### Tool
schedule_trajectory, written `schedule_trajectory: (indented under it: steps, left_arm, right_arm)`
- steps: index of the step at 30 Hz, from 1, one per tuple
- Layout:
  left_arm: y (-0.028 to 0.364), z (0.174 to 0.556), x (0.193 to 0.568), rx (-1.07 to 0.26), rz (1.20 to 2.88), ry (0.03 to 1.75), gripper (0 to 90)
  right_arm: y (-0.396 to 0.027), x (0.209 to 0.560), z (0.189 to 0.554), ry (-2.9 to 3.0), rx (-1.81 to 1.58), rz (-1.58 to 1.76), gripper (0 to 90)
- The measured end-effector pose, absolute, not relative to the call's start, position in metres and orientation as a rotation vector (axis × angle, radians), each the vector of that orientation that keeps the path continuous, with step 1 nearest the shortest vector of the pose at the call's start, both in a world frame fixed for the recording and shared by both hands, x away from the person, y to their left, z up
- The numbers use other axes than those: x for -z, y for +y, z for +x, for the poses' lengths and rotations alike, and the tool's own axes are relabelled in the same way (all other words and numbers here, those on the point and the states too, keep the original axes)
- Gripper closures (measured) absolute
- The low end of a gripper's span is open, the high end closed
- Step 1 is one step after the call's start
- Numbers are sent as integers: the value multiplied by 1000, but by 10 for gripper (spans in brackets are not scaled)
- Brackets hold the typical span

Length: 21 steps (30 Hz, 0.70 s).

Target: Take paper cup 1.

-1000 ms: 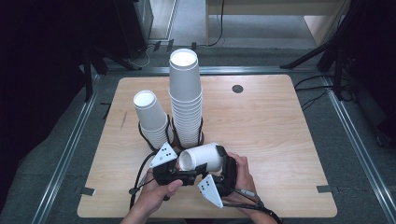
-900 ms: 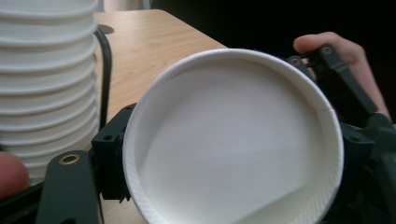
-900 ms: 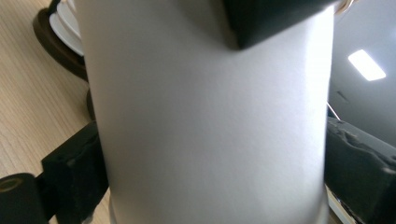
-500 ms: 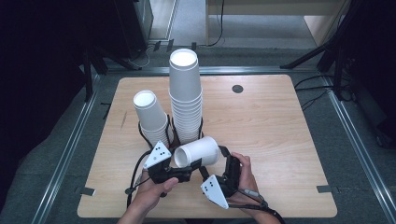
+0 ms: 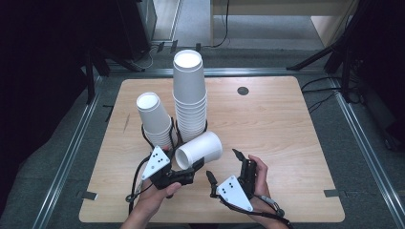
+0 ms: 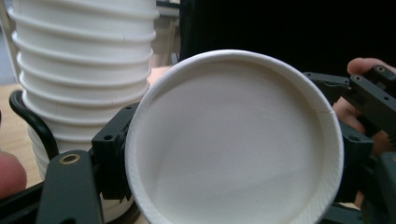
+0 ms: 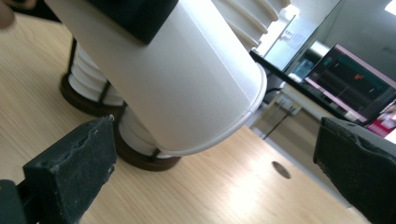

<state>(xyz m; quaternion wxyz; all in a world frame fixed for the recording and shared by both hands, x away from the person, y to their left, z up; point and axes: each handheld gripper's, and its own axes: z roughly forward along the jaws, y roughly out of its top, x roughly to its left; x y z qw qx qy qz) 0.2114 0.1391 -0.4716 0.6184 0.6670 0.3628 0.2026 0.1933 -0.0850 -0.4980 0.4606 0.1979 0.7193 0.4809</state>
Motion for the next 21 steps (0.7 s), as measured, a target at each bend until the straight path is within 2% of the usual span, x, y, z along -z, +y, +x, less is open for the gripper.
schedule_trajectory:
  steps: [6,21]
  left_arm:
    - [138,207,469,-521,1483,804,221]
    - [135,202,472,-566,1425,762,222]
  right_arm:
    - [-93,478,190,1782,-1442,688,0]
    - [-101,465,196,1772,-1718,1047,18]
